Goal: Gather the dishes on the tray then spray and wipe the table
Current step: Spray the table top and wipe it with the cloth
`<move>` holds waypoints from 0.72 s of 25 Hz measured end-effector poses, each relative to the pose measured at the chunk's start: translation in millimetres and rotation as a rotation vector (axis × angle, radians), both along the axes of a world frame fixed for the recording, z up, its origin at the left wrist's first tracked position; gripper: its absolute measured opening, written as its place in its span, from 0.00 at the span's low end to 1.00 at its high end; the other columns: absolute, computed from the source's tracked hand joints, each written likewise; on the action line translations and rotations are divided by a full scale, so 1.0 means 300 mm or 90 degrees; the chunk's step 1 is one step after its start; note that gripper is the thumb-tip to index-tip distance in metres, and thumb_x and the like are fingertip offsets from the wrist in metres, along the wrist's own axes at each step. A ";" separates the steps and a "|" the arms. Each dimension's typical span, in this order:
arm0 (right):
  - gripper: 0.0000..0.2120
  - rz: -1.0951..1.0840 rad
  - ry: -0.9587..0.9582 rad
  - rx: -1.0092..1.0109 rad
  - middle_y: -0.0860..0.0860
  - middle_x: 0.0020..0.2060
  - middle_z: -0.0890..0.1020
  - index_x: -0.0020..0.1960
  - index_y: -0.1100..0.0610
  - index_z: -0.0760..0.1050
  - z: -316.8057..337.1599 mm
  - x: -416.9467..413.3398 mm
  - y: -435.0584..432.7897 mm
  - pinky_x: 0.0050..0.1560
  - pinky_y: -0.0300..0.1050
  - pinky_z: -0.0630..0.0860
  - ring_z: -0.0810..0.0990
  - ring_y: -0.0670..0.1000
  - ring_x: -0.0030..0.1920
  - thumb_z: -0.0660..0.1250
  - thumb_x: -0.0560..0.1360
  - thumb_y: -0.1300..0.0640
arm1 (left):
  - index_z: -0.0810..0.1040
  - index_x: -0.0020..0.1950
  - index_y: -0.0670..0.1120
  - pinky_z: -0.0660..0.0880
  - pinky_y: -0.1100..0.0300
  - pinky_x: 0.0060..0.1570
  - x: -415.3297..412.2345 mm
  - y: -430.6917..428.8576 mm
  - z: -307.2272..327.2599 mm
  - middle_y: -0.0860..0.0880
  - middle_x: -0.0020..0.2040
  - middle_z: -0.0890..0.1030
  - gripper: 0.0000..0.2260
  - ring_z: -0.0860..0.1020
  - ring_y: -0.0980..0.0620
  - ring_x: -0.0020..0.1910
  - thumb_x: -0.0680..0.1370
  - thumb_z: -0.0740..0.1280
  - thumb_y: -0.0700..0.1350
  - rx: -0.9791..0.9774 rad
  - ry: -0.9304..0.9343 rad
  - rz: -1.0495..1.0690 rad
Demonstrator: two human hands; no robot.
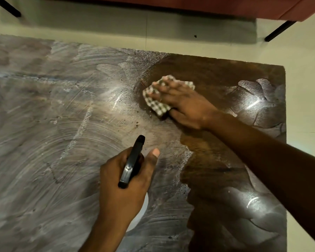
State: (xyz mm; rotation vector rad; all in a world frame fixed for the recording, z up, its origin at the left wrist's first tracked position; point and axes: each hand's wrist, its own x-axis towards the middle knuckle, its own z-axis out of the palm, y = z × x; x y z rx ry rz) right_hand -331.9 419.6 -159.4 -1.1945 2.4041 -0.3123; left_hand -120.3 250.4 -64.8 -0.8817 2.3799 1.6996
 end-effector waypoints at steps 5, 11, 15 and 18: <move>0.33 -0.667 -0.002 -0.077 0.48 0.86 0.55 0.85 0.44 0.59 0.009 0.043 0.110 0.85 0.61 0.47 0.45 0.55 0.87 0.58 0.80 0.52 | 0.81 0.38 0.44 0.69 0.68 0.29 0.070 -0.008 0.015 0.41 0.27 0.72 0.13 0.70 0.45 0.25 0.77 0.77 0.50 0.077 -0.008 0.006; 0.36 0.050 -0.027 0.031 0.45 0.87 0.47 0.86 0.40 0.50 0.016 0.398 0.062 0.85 0.55 0.37 0.38 0.50 0.86 0.57 0.81 0.51 | 0.74 0.33 0.46 0.66 0.66 0.29 0.148 0.000 0.029 0.50 0.25 0.69 0.20 0.68 0.55 0.25 0.77 0.77 0.52 0.057 -0.021 -0.048; 0.34 -0.234 0.023 -0.026 0.47 0.87 0.54 0.86 0.44 0.55 0.003 0.333 0.232 0.86 0.62 0.48 0.45 0.53 0.87 0.55 0.81 0.50 | 0.68 0.30 0.44 0.66 0.65 0.30 0.204 0.016 0.017 0.44 0.26 0.65 0.25 0.65 0.47 0.25 0.78 0.76 0.51 0.062 -0.031 -0.060; 0.33 -0.642 0.016 -0.098 0.47 0.86 0.58 0.85 0.43 0.60 -0.001 0.345 0.223 0.85 0.62 0.49 0.47 0.54 0.87 0.56 0.79 0.50 | 0.76 0.35 0.38 0.68 0.69 0.30 0.253 0.050 0.022 0.46 0.26 0.70 0.18 0.67 0.51 0.24 0.77 0.78 0.47 0.101 -0.043 0.001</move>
